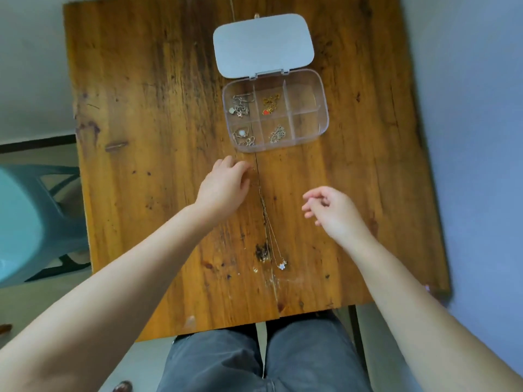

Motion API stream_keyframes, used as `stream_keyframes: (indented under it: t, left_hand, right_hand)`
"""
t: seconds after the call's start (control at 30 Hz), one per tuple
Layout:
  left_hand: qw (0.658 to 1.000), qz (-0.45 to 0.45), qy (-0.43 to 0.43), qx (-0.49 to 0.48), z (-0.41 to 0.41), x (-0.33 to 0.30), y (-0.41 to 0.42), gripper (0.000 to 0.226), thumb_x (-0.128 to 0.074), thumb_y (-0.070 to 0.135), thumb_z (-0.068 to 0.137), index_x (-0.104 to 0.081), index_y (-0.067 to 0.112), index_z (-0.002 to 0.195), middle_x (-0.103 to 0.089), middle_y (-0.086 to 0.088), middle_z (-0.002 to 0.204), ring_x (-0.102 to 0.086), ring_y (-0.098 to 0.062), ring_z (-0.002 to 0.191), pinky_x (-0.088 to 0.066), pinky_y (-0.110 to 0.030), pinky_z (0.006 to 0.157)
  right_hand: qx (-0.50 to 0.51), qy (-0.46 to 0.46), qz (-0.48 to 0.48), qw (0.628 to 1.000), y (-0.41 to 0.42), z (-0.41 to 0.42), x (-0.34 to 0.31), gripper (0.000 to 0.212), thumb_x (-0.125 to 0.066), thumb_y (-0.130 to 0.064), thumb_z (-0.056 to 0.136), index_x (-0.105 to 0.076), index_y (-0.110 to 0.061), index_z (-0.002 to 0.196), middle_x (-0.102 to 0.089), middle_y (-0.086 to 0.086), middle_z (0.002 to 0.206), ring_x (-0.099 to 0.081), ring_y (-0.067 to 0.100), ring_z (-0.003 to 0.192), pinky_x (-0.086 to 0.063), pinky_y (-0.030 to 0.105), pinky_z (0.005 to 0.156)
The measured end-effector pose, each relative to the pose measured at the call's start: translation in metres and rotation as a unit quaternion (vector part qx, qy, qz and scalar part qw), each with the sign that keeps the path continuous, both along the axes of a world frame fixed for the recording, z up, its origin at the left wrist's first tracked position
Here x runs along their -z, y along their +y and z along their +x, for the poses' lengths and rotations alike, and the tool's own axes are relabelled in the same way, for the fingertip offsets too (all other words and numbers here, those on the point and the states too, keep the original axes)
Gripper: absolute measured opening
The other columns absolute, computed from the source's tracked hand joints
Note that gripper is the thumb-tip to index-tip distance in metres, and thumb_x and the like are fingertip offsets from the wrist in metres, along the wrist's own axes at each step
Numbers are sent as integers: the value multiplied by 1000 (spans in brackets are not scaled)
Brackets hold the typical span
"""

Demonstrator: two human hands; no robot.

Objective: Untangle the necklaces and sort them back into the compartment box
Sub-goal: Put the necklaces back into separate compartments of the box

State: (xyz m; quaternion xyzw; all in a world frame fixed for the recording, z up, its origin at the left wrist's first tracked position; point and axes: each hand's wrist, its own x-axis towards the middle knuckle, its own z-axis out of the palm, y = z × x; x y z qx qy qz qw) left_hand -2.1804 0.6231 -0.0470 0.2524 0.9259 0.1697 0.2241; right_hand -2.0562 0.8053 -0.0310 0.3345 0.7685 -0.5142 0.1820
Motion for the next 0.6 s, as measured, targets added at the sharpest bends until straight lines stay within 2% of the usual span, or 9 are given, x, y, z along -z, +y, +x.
stream_keyframes:
  t: [0.07, 0.13, 0.23, 0.3, 0.4, 0.5, 0.6]
  left_hand:
    - [990, -62, 73, 102, 4, 13, -3, 35, -52, 17, 91, -50, 9, 125, -50, -15, 120, -46, -34, 108, -45, -43, 82]
    - [977, -73, 123, 160, 2, 19, -2, 28, -51, 18, 92, -52, 6, 118, -51, -16, 116, -46, -34, 105, -41, -42, 80]
    - [965, -61, 144, 209, -6, 23, 0, 20, -46, 17, 94, -57, 2, 104, -52, -15, 107, -45, -33, 101, -37, -42, 79]
    - [963, -60, 138, 225, -10, 24, 2, 20, -47, 16, 93, -57, 1, 101, -52, -16, 107, -45, -34, 102, -37, -42, 79]
    - [977, -17, 101, 188, -13, 23, 4, 15, -50, 14, 90, -57, 1, 94, -53, -16, 103, -46, -32, 99, -41, -41, 77]
    - [995, 64, 3, 82, -16, 17, 9, 6, -55, 12, 85, -54, 7, 83, -57, -10, 91, -52, -25, 84, -42, -33, 66]
    - [988, 102, -116, -8, -20, 6, 18, 7, -55, 16, 86, -55, 14, 79, -67, -2, 81, -62, -20, 73, -48, -30, 60]
  right_hand:
    - [-22, -50, 18, 998, -21, 41, 12, 14, -49, -19, 96, -60, -23, 104, -67, -2, 99, -63, 6, 82, -46, 14, 60]
    - [-40, -68, 58, 995, -45, 72, 19, 22, -53, -28, 94, -56, -22, 115, -60, -4, 108, -59, 3, 83, -44, 11, 62]
    - [-52, -72, 154, 984, -77, 100, 25, 41, -57, -43, 89, -47, -24, 125, -49, -6, 116, -55, 9, 93, -44, 16, 62]
    - [-69, -69, 207, 973, -94, 105, 28, 42, -58, -45, 88, -48, -24, 123, -49, -5, 118, -53, 10, 97, -47, 17, 63]
    - [-78, -34, 263, 961, -109, 105, 32, 34, -59, -40, 90, -54, -22, 117, -55, -1, 116, -52, 13, 99, -51, 25, 77]
    - [-68, -3, 280, 958, -112, 100, 35, 25, -59, -34, 91, -58, -20, 113, -59, 0, 110, -52, 14, 96, -49, 26, 77]
    - [-51, 17, 272, 961, -108, 97, 36, 21, -58, -29, 92, -60, -18, 111, -59, 1, 110, -54, 14, 94, -49, 23, 74]
